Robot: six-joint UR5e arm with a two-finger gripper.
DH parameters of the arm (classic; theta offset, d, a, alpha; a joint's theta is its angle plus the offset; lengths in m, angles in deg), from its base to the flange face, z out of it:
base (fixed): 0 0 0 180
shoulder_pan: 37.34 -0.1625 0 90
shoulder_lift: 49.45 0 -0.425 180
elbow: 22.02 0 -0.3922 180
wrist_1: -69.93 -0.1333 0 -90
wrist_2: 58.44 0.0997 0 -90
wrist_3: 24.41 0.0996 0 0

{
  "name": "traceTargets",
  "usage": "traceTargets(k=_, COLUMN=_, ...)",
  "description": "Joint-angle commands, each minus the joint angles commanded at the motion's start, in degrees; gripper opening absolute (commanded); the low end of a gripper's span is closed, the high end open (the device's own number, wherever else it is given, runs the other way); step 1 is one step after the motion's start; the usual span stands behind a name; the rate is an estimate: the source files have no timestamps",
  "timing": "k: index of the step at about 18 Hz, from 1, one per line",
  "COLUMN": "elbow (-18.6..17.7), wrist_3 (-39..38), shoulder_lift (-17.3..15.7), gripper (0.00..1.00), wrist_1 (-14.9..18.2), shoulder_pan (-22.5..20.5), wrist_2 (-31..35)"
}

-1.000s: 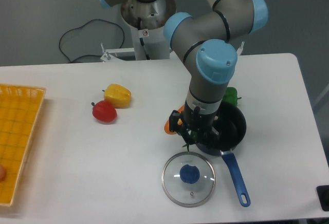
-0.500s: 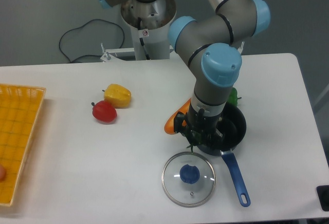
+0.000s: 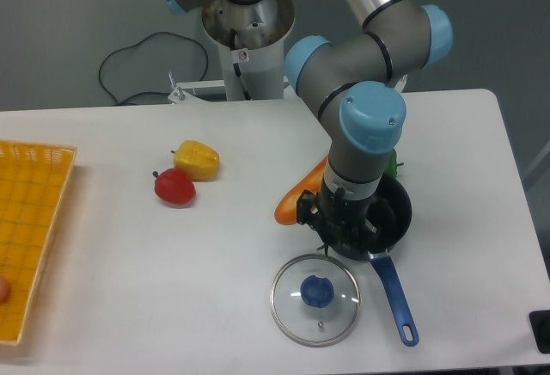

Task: Place the green onion in the pot
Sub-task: 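Lower the green onions into the pot and open the gripper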

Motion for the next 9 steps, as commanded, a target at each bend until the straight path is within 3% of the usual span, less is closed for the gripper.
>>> traceTargets(k=9, elbow=-1.2, wrist_3=1.0, shoulder_lift=0.3, gripper=0.12, wrist_1=0.2, shoulder_pan=0.0, wrist_2=3.6)
